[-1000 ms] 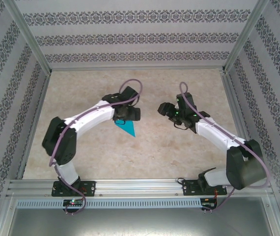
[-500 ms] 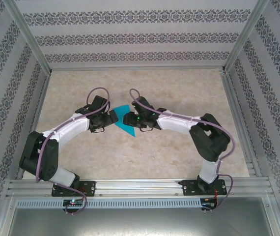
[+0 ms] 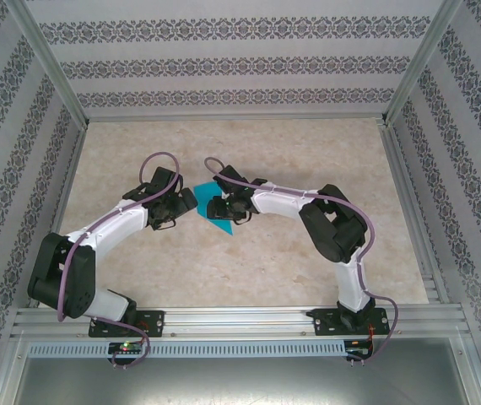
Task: Fold a paper plane with a square sheet of paper (pick it up from the middle)
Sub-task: Fold the wing for the fifth time at the center of the table.
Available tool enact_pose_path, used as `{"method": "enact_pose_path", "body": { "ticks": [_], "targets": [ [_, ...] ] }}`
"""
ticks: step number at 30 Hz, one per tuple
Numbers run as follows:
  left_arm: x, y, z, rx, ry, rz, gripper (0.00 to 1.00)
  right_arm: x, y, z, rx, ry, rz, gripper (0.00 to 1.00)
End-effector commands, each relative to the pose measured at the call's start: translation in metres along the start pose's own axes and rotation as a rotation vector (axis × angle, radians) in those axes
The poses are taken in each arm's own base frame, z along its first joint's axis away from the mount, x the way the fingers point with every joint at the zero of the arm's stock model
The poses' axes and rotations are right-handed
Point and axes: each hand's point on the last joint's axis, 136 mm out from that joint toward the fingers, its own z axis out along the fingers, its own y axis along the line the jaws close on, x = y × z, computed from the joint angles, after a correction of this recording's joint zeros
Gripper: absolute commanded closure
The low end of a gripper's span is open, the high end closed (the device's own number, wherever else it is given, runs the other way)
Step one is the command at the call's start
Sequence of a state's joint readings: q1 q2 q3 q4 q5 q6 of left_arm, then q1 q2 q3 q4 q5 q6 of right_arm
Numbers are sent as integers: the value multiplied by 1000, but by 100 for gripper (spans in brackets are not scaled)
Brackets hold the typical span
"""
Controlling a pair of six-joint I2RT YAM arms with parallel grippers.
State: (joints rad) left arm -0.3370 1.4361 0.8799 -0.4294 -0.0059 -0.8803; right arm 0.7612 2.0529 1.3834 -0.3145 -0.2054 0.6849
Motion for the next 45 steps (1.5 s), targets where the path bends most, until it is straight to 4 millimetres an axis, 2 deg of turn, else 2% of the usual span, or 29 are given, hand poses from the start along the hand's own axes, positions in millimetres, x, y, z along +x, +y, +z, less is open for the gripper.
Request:
{"method": "enact_pose_path", "body": {
  "ticks": [1,7,9,12,15,18,20,23,31,45],
  "targets": [
    [-7,-4,2,21,-8,-23,0,23,-22,8,46,98,-86,54],
    [-1,-13,2,63,28,11,0,59,-50,-1,65,200,-240,53],
    [1,-17,2,92,39,17,0,64,-55,-8,47,202,-263,53],
    [6,-24,1,147,53,16,0,53,-45,-23,-19,147,-247,53],
    [12,-31,3,199,77,12,0,27,-27,-43,-69,27,-188,52],
    [17,-38,3,249,95,4,0,7,-22,-57,-99,-95,-44,54],
    [20,-42,3,284,107,0,0,6,-19,-51,-161,-106,84,60],
    [26,-43,6,302,128,-16,0,5,-21,-41,-175,-110,157,64],
    [34,-49,9,339,172,-30,0,-2,-40,-32,-125,-103,192,64],
    [55,-68,13,397,285,-72,0,15,-67,-16,-58,-51,217,66]
  ]
}}
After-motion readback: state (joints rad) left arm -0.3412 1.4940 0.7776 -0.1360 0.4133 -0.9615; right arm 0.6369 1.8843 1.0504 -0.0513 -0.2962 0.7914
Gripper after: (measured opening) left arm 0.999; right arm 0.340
